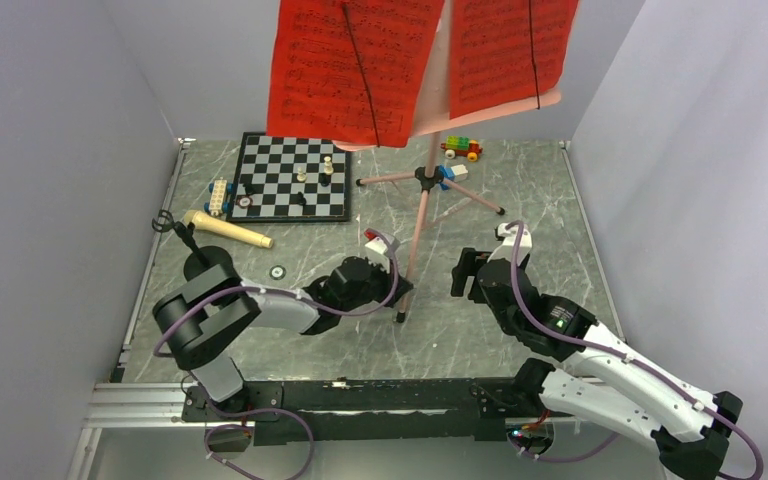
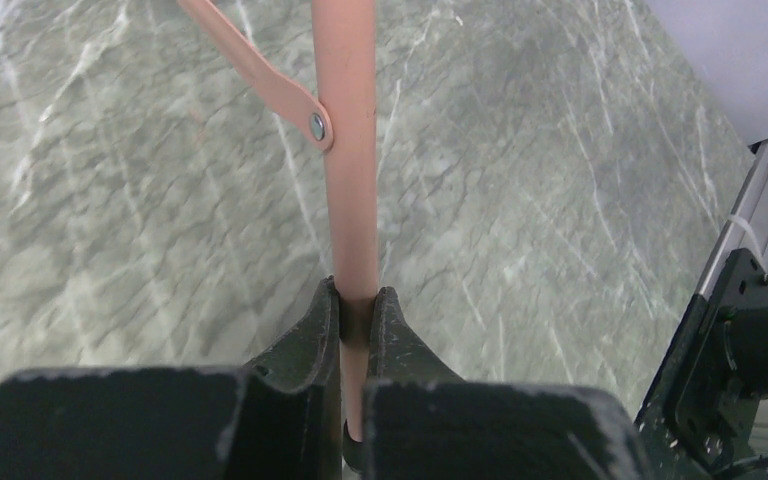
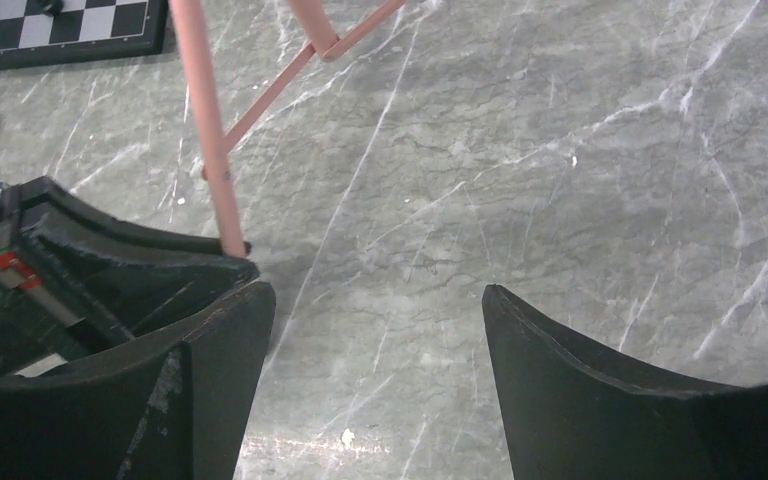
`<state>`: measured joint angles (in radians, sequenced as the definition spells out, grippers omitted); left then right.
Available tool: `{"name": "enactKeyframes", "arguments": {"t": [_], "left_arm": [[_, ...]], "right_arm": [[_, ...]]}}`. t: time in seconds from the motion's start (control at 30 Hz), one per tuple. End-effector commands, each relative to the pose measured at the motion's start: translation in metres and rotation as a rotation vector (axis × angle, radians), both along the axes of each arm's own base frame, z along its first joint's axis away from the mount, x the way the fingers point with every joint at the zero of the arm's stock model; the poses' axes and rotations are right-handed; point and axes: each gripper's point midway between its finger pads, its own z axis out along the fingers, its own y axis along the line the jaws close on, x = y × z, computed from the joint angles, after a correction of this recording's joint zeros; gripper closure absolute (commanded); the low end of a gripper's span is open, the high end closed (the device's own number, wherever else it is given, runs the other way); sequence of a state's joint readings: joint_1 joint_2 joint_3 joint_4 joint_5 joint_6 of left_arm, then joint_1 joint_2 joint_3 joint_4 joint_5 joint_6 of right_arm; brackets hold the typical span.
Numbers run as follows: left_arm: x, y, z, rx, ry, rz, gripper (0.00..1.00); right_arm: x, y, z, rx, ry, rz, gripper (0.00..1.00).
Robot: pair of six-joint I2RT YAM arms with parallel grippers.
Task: Pack up the instrument practice props
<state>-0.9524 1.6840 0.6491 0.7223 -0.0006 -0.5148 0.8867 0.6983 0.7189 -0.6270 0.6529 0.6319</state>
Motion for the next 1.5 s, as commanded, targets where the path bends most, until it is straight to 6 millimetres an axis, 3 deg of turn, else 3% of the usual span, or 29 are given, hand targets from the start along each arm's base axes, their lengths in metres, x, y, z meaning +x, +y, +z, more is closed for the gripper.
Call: {"name": "enactKeyframes", "arguments": {"t": [0.0,0.37,0.7,0.93,1.23,1.47], "left_arm": [[-0.007,0.031,-0.003,0.085,-0.055,0.022,1.0],[-0.04,0.079,-0.01,0.098,-0.013,0.05,1.0],[-0.074,0.087,-0.006,0.062,0.009,-0.005,1.0],[-0.094,0.103,-0.017,0.046,0.048,0.009,1.0],[-0.095,0.136,-0.027,0.082,0.04,0.092,1.0],[-0.086,0.159,-0.032,0.136,0.018,0.195,1.0]], "right_arm": [[0.005,0.002,0.008,0.01,-0.037,0.003,0.19],[0.019,0.014,-0.009,-0.068,-0.056,0.047,0.19],[0.042,0.029,0.006,-0.023,-0.103,0.032,0.2],[0.055,0.039,0.008,-0.058,-0.181,0.094,0.19],[0.067,0.056,0.009,-0.117,-0.146,0.161,0.16],[0.052,0.044,0.003,-0.081,-0.114,0.145,0.16]]}}
